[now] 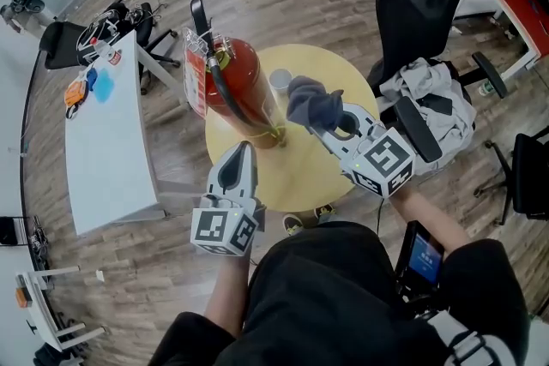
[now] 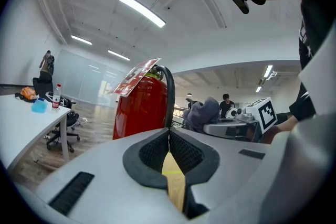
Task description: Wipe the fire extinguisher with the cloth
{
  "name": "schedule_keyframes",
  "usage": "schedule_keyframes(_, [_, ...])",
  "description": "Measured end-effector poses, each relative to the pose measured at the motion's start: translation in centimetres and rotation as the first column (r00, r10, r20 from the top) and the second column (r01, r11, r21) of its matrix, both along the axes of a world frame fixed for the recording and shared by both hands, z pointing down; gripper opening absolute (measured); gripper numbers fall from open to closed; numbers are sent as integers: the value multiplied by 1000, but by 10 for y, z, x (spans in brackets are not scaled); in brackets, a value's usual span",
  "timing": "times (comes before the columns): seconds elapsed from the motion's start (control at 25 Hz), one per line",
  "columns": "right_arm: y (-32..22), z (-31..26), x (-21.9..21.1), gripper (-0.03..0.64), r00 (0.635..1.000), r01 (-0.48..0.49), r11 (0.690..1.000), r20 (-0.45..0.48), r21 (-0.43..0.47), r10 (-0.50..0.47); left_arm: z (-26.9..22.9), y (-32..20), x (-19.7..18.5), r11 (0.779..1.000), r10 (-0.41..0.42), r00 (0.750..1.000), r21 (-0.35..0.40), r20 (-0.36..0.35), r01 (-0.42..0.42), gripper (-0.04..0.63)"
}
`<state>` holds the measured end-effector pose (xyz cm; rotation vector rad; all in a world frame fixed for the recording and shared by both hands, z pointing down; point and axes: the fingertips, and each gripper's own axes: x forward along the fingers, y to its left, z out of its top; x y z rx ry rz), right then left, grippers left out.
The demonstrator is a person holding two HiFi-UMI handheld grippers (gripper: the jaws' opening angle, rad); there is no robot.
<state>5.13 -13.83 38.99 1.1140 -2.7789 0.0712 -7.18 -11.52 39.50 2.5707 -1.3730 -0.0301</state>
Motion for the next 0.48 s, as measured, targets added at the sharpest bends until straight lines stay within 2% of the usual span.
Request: schedule_keyframes(0.48, [1,4,6,80,1000,-16,1000,-13,-1,16,-2,1,5,1000,8,1000,0,1,-8,25])
